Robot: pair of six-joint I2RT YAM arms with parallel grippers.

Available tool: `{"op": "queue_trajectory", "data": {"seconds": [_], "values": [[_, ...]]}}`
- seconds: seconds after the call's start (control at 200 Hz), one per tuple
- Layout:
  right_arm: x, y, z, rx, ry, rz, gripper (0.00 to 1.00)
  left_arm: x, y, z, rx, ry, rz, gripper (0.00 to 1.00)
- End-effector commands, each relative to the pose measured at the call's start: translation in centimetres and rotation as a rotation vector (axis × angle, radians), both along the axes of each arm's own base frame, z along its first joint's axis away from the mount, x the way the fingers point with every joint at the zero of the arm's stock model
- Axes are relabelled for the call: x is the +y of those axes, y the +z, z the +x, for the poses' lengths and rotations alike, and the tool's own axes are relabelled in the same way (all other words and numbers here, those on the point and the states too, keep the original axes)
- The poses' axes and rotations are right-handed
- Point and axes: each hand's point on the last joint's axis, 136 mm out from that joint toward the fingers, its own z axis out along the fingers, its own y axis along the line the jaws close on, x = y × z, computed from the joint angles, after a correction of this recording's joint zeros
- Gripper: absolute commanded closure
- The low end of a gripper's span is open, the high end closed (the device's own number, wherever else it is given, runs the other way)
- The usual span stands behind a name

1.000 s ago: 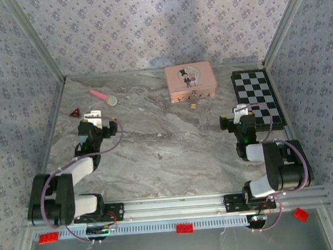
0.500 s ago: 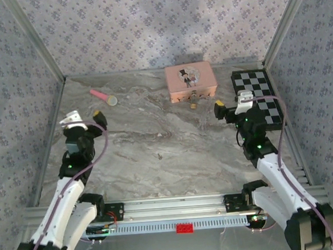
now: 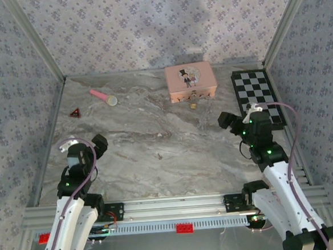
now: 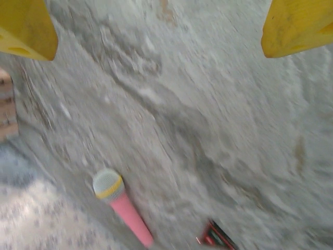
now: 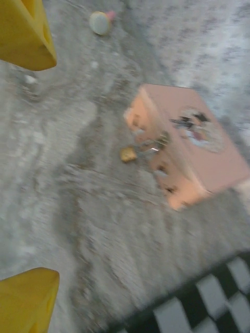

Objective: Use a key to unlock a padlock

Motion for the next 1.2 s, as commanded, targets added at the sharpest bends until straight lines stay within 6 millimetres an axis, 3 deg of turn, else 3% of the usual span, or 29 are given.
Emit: {"op": "queue_trajectory", "data": {"seconds": [0.0, 0.12, 0.245, 0.595, 0.715, 0.74, 0.984, 1.194], "values": [[3.5, -2.1, -1.7, 0.111, 0.087, 0.024, 0.02, -3.3, -0.1, 0.3, 0.018, -0.197, -0.043, 0.0], [6.6, -3.6, -2.5, 0.154, 0.132, -0.015, 0.02, -4.9, -1.0, 0.6, 0.057, -0.312, -0.027, 0.0], [10.5, -4.9, -3.4, 0.218, 0.195, -0.037, 0.02, -6.3, -0.6, 0.8, 0.014, -0.406, 0.025, 0.0], [20.9, -7.9, -5.3, 0.458, 0.301, -0.254, 0.08, -5.8, 0.4, 0.0, -0.093, -0.375, 0.036, 0.0], [22.8, -10.3, -5.7, 0.578, 0.303, -0.327, 0.13, -5.2, 0.9, -0.3, -0.106, -0.346, 0.047, 0.0], [23.8, -9.9, -5.5, 0.584, 0.307, -0.315, 0.15, -5.1, 0.9, -0.4, -0.107, -0.341, 0.047, 0.0], [27.2, -13.8, -5.9, 0.744, 0.319, -0.313, 0.34, -5.1, 1.2, -0.7, -0.112, -0.337, 0.035, 0.0], [27.8, -15.4, -5.4, 0.793, 0.279, -0.371, 0.42, -5.3, 1.5, -0.8, -0.107, -0.347, 0.025, 0.0]]}}
